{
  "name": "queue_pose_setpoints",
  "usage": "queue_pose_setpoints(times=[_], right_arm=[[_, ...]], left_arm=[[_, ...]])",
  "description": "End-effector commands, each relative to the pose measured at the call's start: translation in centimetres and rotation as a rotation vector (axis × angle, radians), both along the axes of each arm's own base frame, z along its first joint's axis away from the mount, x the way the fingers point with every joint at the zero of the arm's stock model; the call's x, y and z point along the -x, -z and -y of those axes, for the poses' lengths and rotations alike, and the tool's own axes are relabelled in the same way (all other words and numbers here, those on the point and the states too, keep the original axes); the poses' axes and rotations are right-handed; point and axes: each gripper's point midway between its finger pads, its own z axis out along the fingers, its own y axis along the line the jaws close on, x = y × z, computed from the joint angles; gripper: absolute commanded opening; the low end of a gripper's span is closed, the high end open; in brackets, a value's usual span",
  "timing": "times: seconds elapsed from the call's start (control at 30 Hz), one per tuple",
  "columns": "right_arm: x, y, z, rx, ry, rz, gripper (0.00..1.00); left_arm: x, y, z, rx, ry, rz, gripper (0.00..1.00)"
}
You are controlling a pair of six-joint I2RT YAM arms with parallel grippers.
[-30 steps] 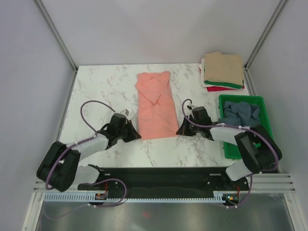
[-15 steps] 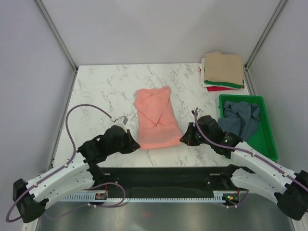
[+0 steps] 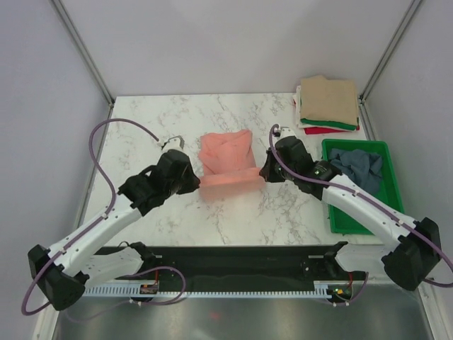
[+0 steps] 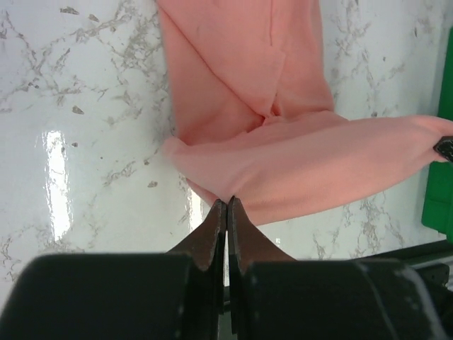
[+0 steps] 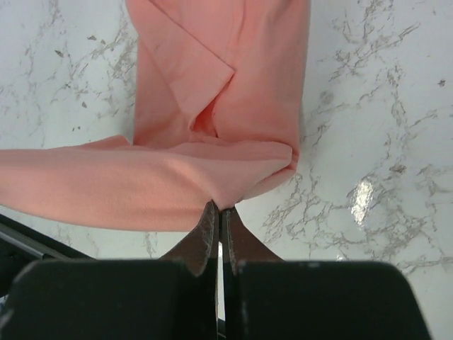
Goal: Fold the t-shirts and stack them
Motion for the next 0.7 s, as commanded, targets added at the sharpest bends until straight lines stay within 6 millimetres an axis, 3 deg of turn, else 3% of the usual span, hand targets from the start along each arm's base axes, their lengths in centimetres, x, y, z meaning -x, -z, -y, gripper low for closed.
queue_pose_setpoints(times=[0.0, 0.4, 0.43, 0.5, 0.53, 0.57, 0.6, 0.63, 0.67], right_arm=[[-2.7, -2.1, 0.7, 0.028, 0.026, 0.061, 0.0], [-9.5, -1.5, 1.4, 0.071, 0.059, 0.04, 0.0], [-10.5, -0.4, 1.6, 0.091, 0.065, 0.021, 0.0], [-12.6, -1.1, 1.2, 0.088, 0.075, 0.039, 0.0], [-13.9, 0.7, 1.3, 0.11, 0.078, 0.007, 0.0], [-15.4, -0.4, 0.9, 0.099, 0.078, 0.035, 0.0], [-16.6, 0.0, 1.0, 0.108, 0.082, 0.034, 0.0], [-18.1, 2.9, 1.1, 0.137, 0.093, -0.014, 0.0], [-20.1, 1.8, 0.4, 0.111, 0.08, 0.014, 0.0]], left_arm=[[-3.0, -1.9, -0.4, 0.024, 0.013, 0.05, 0.02], [-12.0, -1.3, -1.0, 0.082, 0.035, -0.027, 0.02], [-12.6, -1.2, -1.0, 0.083, 0.035, -0.032, 0.02], [-15.0, -0.8, -1.1, 0.087, 0.029, -0.053, 0.02], [-15.9, -0.2, -1.3, 0.083, 0.024, -0.073, 0.02], [-17.8, 0.5, -2.1, 0.087, 0.004, -0.093, 0.02], [-18.9, 1.4, -2.6, 0.085, -0.007, -0.111, 0.04], [-19.9, 2.3, -3.2, 0.087, -0.016, -0.136, 0.06], [-21.6, 1.5, -3.9, 0.13, -0.014, -0.133, 0.07]])
